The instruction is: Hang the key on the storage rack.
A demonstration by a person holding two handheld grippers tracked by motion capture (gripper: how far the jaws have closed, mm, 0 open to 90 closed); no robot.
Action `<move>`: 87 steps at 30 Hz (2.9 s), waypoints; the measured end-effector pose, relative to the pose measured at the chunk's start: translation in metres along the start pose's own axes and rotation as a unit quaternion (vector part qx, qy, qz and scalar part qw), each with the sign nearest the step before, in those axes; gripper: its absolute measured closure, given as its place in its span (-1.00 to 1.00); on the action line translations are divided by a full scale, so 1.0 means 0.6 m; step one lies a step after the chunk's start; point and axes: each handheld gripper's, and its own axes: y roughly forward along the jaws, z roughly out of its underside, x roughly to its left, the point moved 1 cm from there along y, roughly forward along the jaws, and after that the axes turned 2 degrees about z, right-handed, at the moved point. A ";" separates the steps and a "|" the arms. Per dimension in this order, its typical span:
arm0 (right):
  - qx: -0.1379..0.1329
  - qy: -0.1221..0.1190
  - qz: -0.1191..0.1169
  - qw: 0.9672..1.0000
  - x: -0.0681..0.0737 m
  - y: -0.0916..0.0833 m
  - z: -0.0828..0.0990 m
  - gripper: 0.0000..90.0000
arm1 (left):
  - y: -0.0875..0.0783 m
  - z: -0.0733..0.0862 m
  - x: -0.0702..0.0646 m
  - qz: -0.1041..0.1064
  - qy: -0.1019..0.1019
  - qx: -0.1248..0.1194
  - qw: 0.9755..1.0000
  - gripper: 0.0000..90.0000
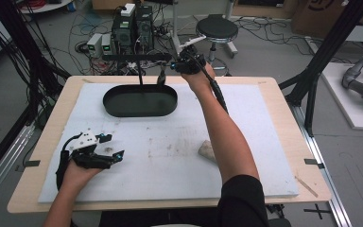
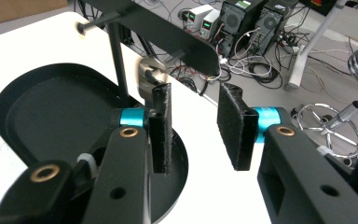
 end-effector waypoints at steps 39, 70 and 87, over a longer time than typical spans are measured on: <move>0.040 0.027 -0.006 0.999 -0.080 -0.228 0.250 -0.52 | 0.015 -0.006 -0.007 0.013 0.003 0.005 1.000 -0.62; 0.000 0.063 -0.038 0.997 -0.051 -0.284 0.421 -0.60 | 0.018 -0.009 0.004 -0.005 -0.004 -0.011 1.000 -0.62; -0.013 0.081 -0.045 0.996 -0.056 -0.292 0.443 -0.62 | 0.022 -0.015 0.005 -0.005 0.001 -0.009 1.000 -0.62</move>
